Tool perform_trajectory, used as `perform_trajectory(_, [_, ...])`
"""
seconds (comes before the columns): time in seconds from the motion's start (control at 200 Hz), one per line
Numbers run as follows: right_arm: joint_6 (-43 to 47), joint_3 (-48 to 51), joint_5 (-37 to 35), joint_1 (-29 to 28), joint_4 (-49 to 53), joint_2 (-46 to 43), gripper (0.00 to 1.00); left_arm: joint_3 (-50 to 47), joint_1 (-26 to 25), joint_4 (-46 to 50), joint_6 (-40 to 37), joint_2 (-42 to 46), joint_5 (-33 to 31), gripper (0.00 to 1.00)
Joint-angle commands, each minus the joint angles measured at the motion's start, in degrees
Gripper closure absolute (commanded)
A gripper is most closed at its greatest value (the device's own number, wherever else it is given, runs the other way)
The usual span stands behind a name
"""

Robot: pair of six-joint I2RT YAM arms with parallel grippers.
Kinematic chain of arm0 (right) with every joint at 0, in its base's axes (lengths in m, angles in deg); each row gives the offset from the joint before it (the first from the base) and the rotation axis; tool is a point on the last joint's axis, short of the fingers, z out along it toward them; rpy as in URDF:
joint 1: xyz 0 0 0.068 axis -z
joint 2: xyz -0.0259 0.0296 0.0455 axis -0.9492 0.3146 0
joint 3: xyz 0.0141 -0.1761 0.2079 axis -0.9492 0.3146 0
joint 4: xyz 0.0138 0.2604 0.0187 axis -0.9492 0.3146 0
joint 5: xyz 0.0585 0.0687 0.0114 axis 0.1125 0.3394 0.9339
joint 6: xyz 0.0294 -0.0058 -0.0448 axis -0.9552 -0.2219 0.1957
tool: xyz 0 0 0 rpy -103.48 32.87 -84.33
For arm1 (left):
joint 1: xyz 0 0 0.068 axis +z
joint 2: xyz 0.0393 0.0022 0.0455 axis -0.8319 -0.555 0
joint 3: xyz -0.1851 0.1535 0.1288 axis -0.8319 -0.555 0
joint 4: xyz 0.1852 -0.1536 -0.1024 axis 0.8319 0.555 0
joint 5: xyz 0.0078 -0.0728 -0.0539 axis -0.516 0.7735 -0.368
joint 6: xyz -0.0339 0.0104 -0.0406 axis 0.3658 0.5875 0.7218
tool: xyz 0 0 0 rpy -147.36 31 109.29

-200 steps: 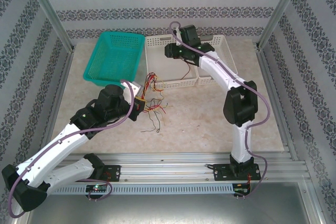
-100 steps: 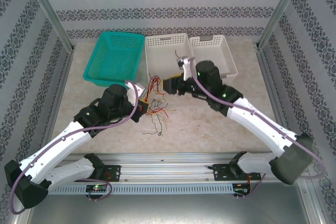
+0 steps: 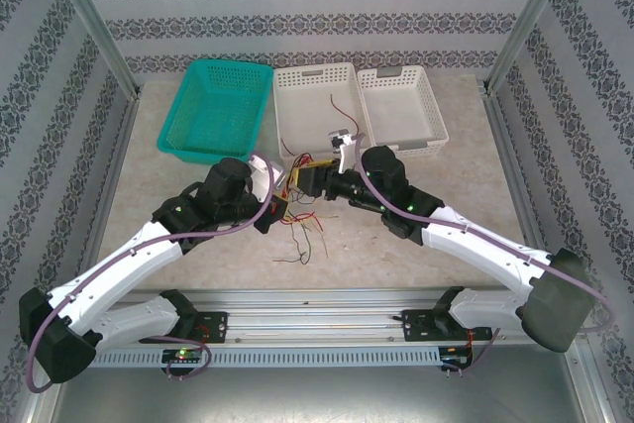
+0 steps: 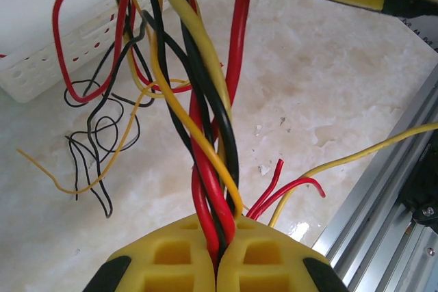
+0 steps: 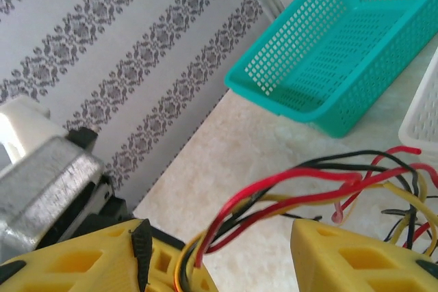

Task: Untangle the cables

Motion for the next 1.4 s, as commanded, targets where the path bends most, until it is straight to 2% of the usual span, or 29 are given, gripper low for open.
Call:
perform_trajectory(0.0, [-2.47,-2.15,-3.73,-1.17,-3.42,0.83,0.44,1.97,-0.94,-1.07,-1.41,-0.23,0.96,1.0])
perform_trajectory(0.215, [-4.12,-2.11,-5.75,-1.48,-3.83,2.14,0.48,2.13,-1.55,-0.8,-1.68,-0.35,1.1,1.0])
perform_trajectory(0.365, [-5.72,-2.07,-6.54,-1.57,-4.13,2.96,0.57,2.16,-1.99,-0.75,-1.93,-0.37,1.17,1.0])
perform_trajectory(0.49, [-6.08,-2.64,-7.21,-1.57,-3.22,3.5,0.75,2.27,-2.26,-0.53,-2.12,-0.54,1.16,1.0])
perform_trajectory(0.62, [-5.65,-2.0,-9.7,-1.48,-2.08,2.51,1.0,2.33,-2.52,-0.38,-2.29,-0.49,0.87,1.0])
perform_trajectory(0.684, [-5.19,-1.24,-10.81,-1.31,-2.32,1.78,1.0,2.52,-2.6,-0.18,-2.29,-0.44,0.62,1.0])
perform_trajectory(0.809, [-3.28,-0.72,-9.91,-0.45,-2.94,1.43,1.0,2.36,-2.57,-0.59,-2.12,1.15,-0.43,0.59])
perform_trajectory(0.859, [-2.68,-0.74,-8.71,-0.03,-3.25,1.86,1.0,2.02,-2.52,-1.07,-1.99,2.32,-0.79,0.46])
perform_trajectory(0.934, [-2.1,-0.65,-6.04,0.41,-4.77,2.54,1.0,1.5,-2.54,-1.72,-1.61,4.3,-1.66,0.35])
perform_trajectory(0.984, [-1.77,-0.84,-4.2,0.45,-5.76,3.26,1.0,0.96,-2.45,-2.42,-1.39,5.43,-2.15,0.32])
perform_trajectory(1.199, [-2.09,-0.91,2.74,0.28,-11.07,4.38,1.0,0.57,-2.09,-2.98,-0.47,6.35,-4.57,0.28])
perform_trajectory(1.394, [-2.29,-1.52,9.4,-0.27,-13.45,4.72,1.0,-0.18,0.12,-4.21,1.61,8.16,-7.56,0.23])
